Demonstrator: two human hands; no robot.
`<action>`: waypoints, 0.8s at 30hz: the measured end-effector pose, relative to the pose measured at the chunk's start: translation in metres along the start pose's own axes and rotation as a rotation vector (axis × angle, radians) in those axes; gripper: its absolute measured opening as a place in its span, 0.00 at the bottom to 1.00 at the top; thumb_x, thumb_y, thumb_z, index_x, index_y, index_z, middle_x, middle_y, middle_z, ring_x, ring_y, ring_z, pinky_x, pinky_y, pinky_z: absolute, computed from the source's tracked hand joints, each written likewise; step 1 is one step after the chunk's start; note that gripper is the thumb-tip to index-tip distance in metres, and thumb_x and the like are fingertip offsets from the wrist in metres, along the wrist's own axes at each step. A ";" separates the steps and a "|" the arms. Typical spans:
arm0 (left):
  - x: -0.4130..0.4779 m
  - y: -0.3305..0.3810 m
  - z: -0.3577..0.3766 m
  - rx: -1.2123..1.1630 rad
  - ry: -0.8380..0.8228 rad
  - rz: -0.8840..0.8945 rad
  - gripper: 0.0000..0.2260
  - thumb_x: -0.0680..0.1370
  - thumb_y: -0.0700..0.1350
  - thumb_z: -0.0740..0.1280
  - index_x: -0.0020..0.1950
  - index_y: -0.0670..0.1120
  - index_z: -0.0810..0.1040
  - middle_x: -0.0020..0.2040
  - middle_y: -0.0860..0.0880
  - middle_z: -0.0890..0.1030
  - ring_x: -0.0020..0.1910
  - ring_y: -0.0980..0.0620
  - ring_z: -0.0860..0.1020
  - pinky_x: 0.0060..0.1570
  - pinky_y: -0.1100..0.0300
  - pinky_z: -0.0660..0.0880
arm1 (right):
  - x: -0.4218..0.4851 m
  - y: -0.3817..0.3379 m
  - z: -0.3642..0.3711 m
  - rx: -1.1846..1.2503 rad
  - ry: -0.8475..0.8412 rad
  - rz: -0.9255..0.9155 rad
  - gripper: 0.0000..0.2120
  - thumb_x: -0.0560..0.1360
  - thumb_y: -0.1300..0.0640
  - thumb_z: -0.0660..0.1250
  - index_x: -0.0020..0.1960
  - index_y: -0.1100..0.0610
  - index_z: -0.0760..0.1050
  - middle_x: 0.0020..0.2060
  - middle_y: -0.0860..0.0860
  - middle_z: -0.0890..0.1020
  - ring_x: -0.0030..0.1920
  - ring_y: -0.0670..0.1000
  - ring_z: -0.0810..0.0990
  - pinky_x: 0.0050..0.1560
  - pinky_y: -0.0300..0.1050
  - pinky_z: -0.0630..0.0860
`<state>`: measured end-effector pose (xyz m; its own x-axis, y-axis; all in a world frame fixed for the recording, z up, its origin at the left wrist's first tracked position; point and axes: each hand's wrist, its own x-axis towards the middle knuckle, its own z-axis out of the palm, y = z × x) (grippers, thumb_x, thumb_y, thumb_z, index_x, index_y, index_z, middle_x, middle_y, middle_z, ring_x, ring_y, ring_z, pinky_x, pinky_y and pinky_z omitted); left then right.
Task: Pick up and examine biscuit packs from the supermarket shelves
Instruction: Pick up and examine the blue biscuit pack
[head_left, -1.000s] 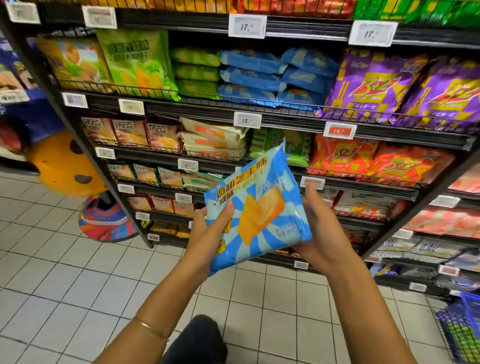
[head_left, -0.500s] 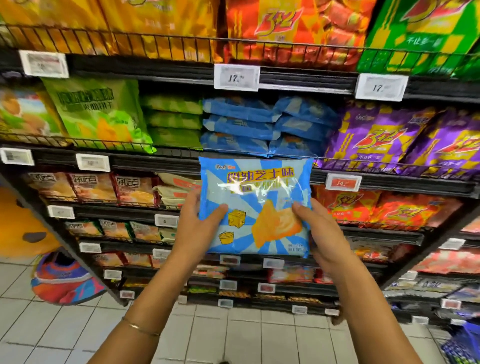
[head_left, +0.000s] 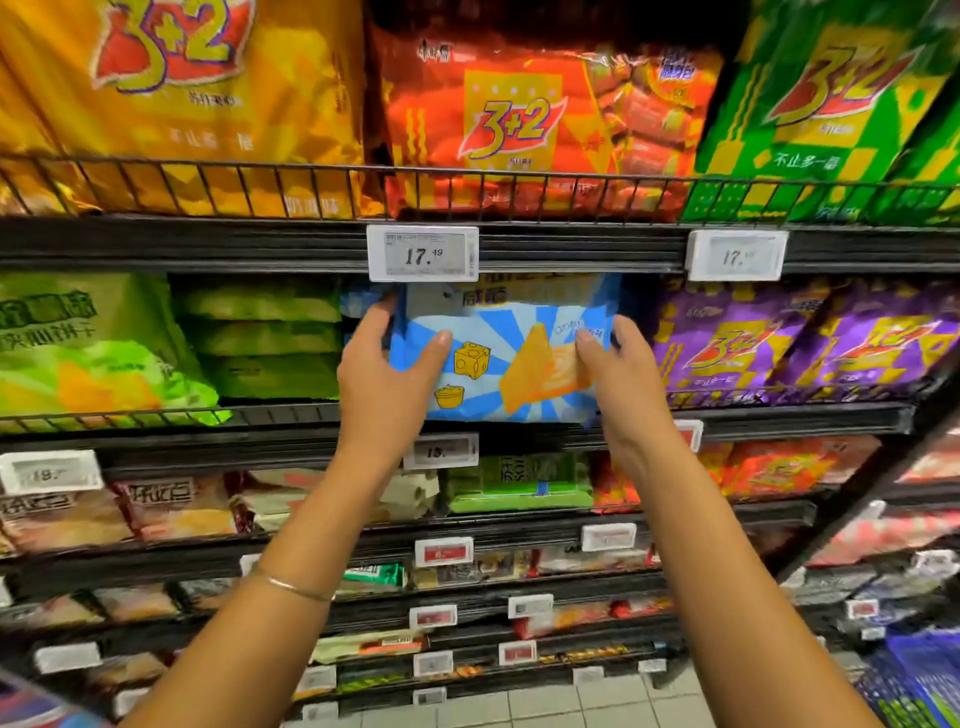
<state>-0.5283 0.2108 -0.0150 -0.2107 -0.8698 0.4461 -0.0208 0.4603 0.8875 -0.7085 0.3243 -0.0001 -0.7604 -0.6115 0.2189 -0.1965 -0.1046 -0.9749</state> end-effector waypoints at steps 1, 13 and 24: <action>0.006 0.001 0.001 -0.001 0.004 0.000 0.21 0.75 0.52 0.75 0.66 0.48 0.79 0.58 0.53 0.84 0.57 0.52 0.83 0.58 0.44 0.81 | 0.006 -0.001 0.001 -0.018 0.008 -0.013 0.12 0.83 0.58 0.66 0.43 0.51 0.66 0.38 0.48 0.70 0.38 0.47 0.69 0.37 0.45 0.68; 0.019 0.000 0.011 0.018 0.027 -0.018 0.17 0.77 0.46 0.76 0.64 0.55 0.77 0.57 0.54 0.83 0.56 0.53 0.82 0.57 0.47 0.81 | 0.028 0.006 0.006 0.026 0.084 -0.024 0.15 0.79 0.61 0.71 0.65 0.61 0.79 0.58 0.58 0.85 0.61 0.58 0.83 0.64 0.57 0.78; 0.004 -0.013 0.002 0.276 -0.037 -0.023 0.29 0.78 0.51 0.75 0.77 0.50 0.70 0.65 0.48 0.79 0.65 0.45 0.78 0.61 0.42 0.78 | 0.020 0.025 -0.002 -0.096 -0.008 -0.037 0.12 0.81 0.62 0.69 0.64 0.57 0.76 0.54 0.51 0.85 0.46 0.40 0.83 0.50 0.35 0.77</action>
<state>-0.5309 0.2015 -0.0251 -0.2426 -0.8759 0.4170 -0.2901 0.4757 0.8304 -0.7297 0.3108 -0.0203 -0.7468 -0.6148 0.2537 -0.2826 -0.0519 -0.9578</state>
